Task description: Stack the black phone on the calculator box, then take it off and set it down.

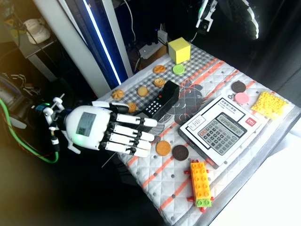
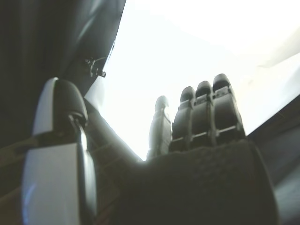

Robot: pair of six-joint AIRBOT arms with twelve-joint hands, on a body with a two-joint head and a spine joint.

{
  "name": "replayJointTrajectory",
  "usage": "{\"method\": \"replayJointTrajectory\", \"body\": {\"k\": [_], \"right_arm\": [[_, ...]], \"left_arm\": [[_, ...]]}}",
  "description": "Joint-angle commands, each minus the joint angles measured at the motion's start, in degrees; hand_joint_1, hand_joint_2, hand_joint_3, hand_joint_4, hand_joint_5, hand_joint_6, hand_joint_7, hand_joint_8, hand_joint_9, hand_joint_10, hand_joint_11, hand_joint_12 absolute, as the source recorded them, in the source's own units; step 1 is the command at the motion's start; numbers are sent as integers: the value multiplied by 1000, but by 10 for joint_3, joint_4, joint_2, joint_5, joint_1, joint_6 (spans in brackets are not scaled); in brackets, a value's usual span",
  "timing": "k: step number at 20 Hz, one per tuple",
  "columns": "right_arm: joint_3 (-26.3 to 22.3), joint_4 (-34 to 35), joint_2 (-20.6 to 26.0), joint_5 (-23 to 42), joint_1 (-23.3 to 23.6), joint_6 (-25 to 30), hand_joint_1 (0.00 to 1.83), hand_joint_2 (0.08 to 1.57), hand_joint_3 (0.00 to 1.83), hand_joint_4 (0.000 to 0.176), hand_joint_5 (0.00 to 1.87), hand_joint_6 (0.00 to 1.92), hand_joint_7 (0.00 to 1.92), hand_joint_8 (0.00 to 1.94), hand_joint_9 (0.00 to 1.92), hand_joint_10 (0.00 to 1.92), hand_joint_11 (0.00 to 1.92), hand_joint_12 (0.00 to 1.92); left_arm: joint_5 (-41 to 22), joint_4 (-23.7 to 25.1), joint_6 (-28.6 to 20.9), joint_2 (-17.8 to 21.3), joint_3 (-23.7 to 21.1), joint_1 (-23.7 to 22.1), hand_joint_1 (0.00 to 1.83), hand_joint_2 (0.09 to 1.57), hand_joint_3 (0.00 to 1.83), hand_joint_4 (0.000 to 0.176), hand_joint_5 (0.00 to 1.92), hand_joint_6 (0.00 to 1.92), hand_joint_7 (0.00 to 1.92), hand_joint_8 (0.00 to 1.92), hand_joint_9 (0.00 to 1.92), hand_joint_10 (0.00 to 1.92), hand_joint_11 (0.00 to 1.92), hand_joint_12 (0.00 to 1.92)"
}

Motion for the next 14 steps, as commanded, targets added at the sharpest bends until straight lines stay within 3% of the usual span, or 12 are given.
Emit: {"method": "replayJointTrajectory", "body": {"k": [1,3,5,6,7,8,9,10,11,12,13,14], "right_arm": [[2,10,4,71,1,5,539,914,0,176,0,0,1,0,2,0,1,0],[2,10,5,72,0,8,499,883,0,176,0,0,0,0,0,0,0,0],[-1,11,8,85,-2,16,581,898,5,176,0,0,0,0,0,0,0,0],[-5,13,11,103,-7,19,566,888,0,176,0,0,0,0,0,0,0,0],[-20,25,18,162,-20,21,550,896,4,141,0,0,0,0,0,0,2,1],[-26,29,23,184,-25,21,553,901,5,141,0,0,14,5,22,8,42,18],[-35,32,34,220,-31,21,561,907,6,148,0,0,39,13,44,16,52,23],[-38,31,37,231,-33,21,487,946,20,153,0,0,13,4,38,11,61,27],[-42,30,38,250,-36,21,482,998,14,146,0,0,2,0,30,4,32,16],[-44,29,38,260,-38,21,516,1027,16,157,0,0,0,0,5,0,6,2],[-49,28,38,289,-42,21,532,982,0,170,0,0,23,7,52,18,62,26],[-52,28,38,304,-44,21,561,977,0,169,0,0,39,10,79,21,120,49]], "left_arm": [[-76,-2,-7,0,3,-1,763,982,8,130,99,0,51,4,0,0,0,0],[-78,-5,-7,0,4,1,717,984,7,117,81,0,56,4,10,4,6,2],[-87,-8,-9,0,3,7,670,996,9,97,48,0,40,3,16,5,37,17],[-94,-9,-15,0,3,10,653,996,8,95,40,0,63,11,35,11,55,26],[-120,-14,-29,2,3,20,660,1001,9,103,46,3,82,16,52,16,71,34],[-130,-15,-34,4,3,23,618,1006,0,121,49,3,102,23,85,2,13,248],[-147,-14,-37,6,-1,27,593,1014,0,117,53,2,109,12,90,0,2,309],[-154,-12,-37,7,-2,29,600,1023,2,128,88,5,144,9,111,4,0,359],[-161,-6,-38,7,-5,30,548,1063,7,130,111,4,173,6,129,5,0,454],[-165,-3,-39,7,-6,30,526,1084,6,131,119,2,183,3,139,4,0,506],[-175,5,-46,7,-9,30,449,1130,10,121,74,0,164,0,132,1,0,484],[-182,8,-52,6,-10,30,388,1139,5,131,30,0,157,0,138,2,0,557]]}}
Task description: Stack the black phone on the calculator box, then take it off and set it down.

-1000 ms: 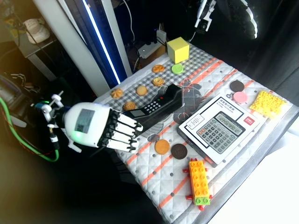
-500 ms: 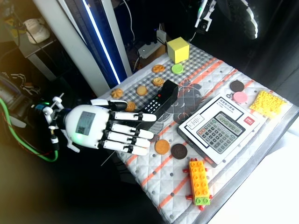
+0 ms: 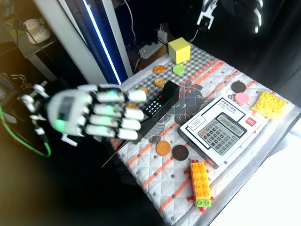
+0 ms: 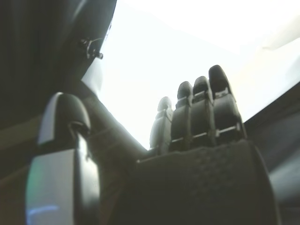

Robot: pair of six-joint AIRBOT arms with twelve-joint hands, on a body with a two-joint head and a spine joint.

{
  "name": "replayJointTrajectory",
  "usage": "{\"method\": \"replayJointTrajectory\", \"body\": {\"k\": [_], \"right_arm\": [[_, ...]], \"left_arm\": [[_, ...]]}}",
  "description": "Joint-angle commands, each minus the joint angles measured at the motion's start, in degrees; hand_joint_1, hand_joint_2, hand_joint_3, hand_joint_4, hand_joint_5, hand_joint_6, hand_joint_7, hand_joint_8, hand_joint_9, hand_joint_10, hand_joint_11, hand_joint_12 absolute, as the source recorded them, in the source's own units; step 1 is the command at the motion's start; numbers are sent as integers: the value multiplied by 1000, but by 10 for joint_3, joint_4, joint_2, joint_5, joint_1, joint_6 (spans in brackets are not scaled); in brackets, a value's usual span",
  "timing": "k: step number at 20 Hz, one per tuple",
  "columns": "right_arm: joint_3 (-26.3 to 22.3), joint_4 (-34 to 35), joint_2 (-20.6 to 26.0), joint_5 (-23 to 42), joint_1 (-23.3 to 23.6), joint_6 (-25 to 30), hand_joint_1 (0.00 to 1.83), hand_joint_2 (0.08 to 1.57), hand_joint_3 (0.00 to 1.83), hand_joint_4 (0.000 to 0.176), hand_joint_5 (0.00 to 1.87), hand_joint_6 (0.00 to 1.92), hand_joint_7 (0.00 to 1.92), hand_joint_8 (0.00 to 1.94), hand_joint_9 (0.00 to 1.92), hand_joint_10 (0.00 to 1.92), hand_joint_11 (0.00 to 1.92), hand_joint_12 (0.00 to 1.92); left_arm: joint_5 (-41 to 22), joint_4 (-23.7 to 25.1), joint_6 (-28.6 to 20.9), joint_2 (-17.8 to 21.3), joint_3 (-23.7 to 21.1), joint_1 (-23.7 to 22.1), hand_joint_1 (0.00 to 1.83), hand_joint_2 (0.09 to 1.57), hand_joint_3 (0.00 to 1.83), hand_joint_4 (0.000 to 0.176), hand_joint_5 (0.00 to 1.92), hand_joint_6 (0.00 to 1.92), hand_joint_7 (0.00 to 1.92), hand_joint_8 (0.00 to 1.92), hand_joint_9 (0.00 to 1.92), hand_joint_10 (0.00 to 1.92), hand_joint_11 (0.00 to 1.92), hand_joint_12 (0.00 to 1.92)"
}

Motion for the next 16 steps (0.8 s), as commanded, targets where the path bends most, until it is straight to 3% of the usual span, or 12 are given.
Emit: {"method": "replayJointTrajectory", "body": {"k": [1,3,5,6,7,9,11,12,13,14,15,16], "right_arm": [[-2,7,4,97,2,4,605,990,1,160,0,0,35,6,86,19,123,49],[-7,7,8,116,-5,4,626,1023,10,117,0,0,60,13,111,24,110,43],[-14,6,12,142,-13,4,616,1035,9,90,0,0,4,0,38,1,44,13],[-15,6,12,148,-15,4,604,1028,4,68,0,0,0,0,41,4,47,14],[-19,7,13,153,-17,4,376,1144,19,53,0,0,0,0,4,0,1,0],[-22,6,15,153,-16,3,484,1136,8,82,23,8,0,0,0,0,0,0],[-25,6,18,153,-12,3,548,1129,1,68,127,14,40,3,10,1,0,0],[-25,6,18,153,-6,2,130,1112,0,95,263,17,1,0,12,4,0,0],[-24,5,18,153,1,-2,130,1112,0,95,263,17,1,0,12,4,0,0],[-23,4,17,153,7,-5,198,1118,0,50,322,31,0,0,2,0,0,0],[-23,-2,17,153,17,-7,507,1114,0,74,202,7,0,0,0,0,0,0],[-24,-10,17,153,24,-12,735,1172,3,0,289,10,230,22,258,35,77,23]], "left_arm": [[-92,-4,-16,2,-1,-1,353,1154,4,137,24,0,145,0,119,1,0,518],[-112,-5,-27,2,-3,11,351,1189,4,143,61,4,91,9,44,13,0,155],[-128,-7,-33,2,-6,21,348,1180,0,111,75,2,101,9,35,9,8,72],[-131,-7,-34,2,-7,23,309,1144,0,80,129,6,180,9,108,13,53,100],[-139,-8,-36,2,-8,26,318,1121,0,0,324,12,284,6,215,9,126,117],[-153,-9,-42,1,-8,32,288,1138,6,0,357,13,309,8,237,10,116,105],[-162,-8,-47,2,-9,34,218,1238,12,63,493,17,271,0,184,4,56,64],[-162,-9,-55,2,-5,31,8,1328,11,54,486,33,159,0,95,0,1,4],[-162,-8,-71,0,2,24,8,1328,11,54,486,33,159,0,95,0,1,4],[-162,-5,-83,-3,8,15,1,1364,20,119,296,6,31,0,35,0,0,0],[-162,4,-88,-5,14,-2,114,1530,154,125,58,0,94,6,255,46,0,544],[-162,17,-88,-5,19,-21,22,1505,57,96,270,32,242,13,327,23,37,660]]}}
